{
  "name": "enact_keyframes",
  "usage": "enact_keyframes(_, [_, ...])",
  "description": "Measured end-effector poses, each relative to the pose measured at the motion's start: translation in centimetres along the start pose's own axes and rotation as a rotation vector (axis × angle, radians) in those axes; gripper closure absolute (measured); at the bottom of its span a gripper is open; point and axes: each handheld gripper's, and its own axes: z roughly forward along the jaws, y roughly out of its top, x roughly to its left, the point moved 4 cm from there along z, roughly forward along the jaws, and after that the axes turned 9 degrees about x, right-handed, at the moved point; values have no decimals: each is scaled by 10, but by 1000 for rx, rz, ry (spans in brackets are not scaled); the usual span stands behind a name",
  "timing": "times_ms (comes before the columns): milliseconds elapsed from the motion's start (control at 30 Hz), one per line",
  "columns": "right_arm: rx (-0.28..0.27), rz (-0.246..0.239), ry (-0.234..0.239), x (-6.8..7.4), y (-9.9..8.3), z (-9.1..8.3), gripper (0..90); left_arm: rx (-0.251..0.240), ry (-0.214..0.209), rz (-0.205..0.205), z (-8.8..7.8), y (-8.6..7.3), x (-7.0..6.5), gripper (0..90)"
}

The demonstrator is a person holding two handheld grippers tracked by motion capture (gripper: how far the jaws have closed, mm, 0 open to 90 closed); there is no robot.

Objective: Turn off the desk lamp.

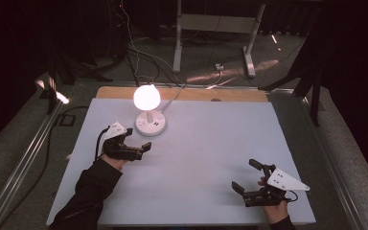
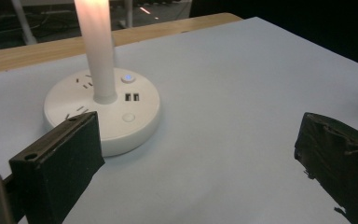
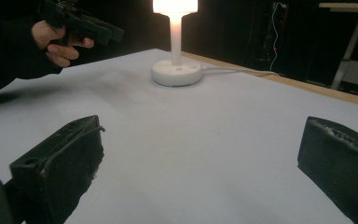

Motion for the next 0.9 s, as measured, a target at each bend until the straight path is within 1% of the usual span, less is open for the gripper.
enact_keyframes(67, [0,0,0,0,0,0,0,10,6,-8,4,1,2,15])
enact_keyframes(133, [-1,1,1,0,0,0,0,15,28,-22,9,3,4,36])
enact_keyframes(233, [-1,0,0,0,0,0,0,18,26,-28,12,4,5,56])
enact_keyframes(267, [-2,1,1,0,0,0,0,20,39,-30,14,5,6,57])
enact_keyframes(333, [-1,0,1,0,0,0,0,26,37,-37,18,5,7,66])
enact_keyframes(367, [-1,1,1,0,0,0,0,33,43,-46,21,6,8,81])
enact_keyframes(467, [-3,-1,2,-1,0,0,0,32,47,-49,24,6,10,158])
enact_keyframes(533, [-3,1,3,-1,0,0,0,42,53,-45,28,7,11,205])
enact_keyframes(600, [-2,0,3,0,0,0,0,45,49,-45,29,7,12,294])
enact_keyframes(733, [-1,0,4,0,0,0,0,51,76,-56,34,9,14,440])
enact_keyframes(833, [-1,0,4,-1,0,0,0,51,77,-64,35,10,16,545])
enact_keyframes(867, [-1,1,4,-1,0,0,0,56,91,-71,37,10,18,577])
enact_keyframes(900, [0,1,4,-1,0,0,0,57,92,-77,38,11,19,607])
